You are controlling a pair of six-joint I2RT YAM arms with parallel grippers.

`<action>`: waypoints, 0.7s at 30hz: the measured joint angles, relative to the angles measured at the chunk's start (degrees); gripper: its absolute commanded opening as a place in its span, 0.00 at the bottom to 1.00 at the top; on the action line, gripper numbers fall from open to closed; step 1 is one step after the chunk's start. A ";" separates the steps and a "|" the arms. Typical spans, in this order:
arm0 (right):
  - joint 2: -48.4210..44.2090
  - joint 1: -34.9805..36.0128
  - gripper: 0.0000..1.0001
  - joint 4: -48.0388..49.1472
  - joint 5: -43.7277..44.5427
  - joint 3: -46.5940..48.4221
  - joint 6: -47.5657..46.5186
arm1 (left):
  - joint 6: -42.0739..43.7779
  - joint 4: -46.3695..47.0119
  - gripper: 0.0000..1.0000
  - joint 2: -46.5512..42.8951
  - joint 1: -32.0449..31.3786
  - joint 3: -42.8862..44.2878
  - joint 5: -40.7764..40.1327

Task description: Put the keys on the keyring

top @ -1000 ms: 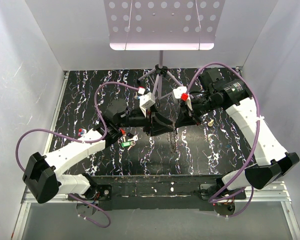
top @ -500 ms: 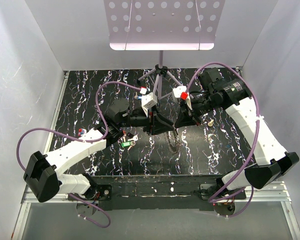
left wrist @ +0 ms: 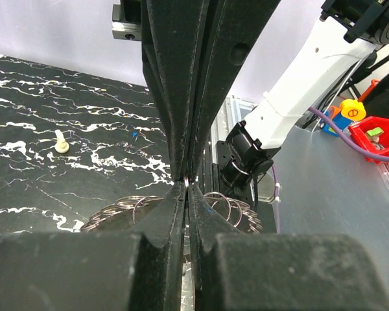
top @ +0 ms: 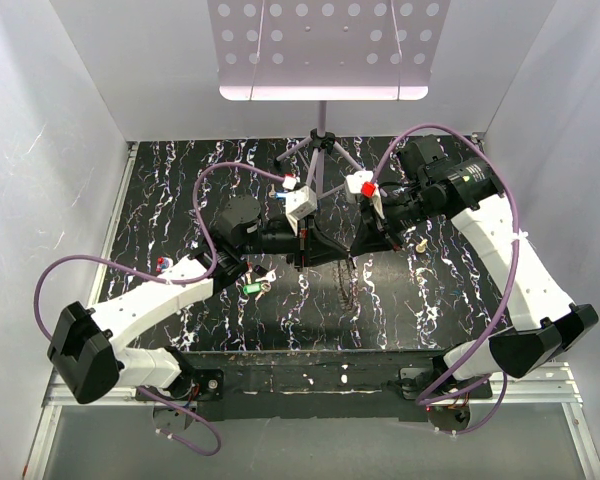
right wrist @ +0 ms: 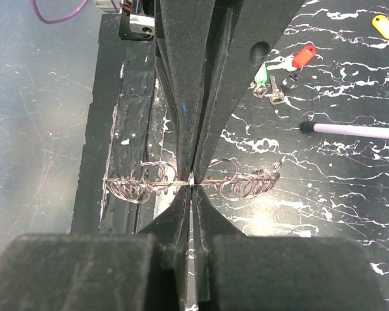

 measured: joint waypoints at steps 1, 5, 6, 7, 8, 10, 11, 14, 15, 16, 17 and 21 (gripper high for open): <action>0.00 0.00 0.38 0.00 -0.09 0.00 0.22 | 0.00 0.07 0.00 -0.11 0.00 -0.07 -0.07; -0.26 -0.39 0.52 0.09 -3.37 -0.02 1.86 | -1.07 3.04 0.00 -2.51 -0.02 -3.19 -1.60; -0.48 -0.74 0.52 0.09 -4.59 -0.02 1.99 | -1.81 4.74 0.00 -3.52 0.00 -4.76 -2.05; -0.79 -1.44 0.52 0.11 -5.97 -0.02 2.01 | -2.67 6.82 0.00 -4.63 0.02 -6.56 -2.47; -1.16 -2.45 0.52 0.11 -7.45 -0.02 1.90 | -3.58 9.14 0.00 -5.75 0.07 -8.52 -2.84; -2.10 -4.59 0.52 0.15 -10.62 -0.09 0.92 | -5.81 14.82 0.00 -7.76 0.07 -12.52 -3.61; -2.82 -5.57 0.51 0.37 -12.44 -0.50 0.04 | -6.99 18.18 0.00 -8.57 0.07 -14.56 -4.13; -5.51 -6.86 0.49 0.50 -17.86 -3.43 -1.92 | -11.06 28.22 0.00 -9.88 0.07 -19.50 -5.51; -6.12 -6.86 0.48 0.39 -19.63 -4.37 -2.38 | -12.59 31.23 0.00 -9.86 0.07 -20.37 -5.77; -6.49 -6.84 0.48 0.24 -21.62 -5.25 -2.93 | -13.97 33.92 0.00 -9.75 0.07 -20.94 -6.10; -6.60 -6.78 0.47 0.11 -23.45 -5.81 -3.34 | -15.45 36.76 0.00 -9.68 0.07 -21.35 -6.47; -5.66 -6.45 0.44 0.11 -28.26 -6.45 -3.74 | -20.98 48.52 0.00 -8.87 0.11 -21.90 -7.74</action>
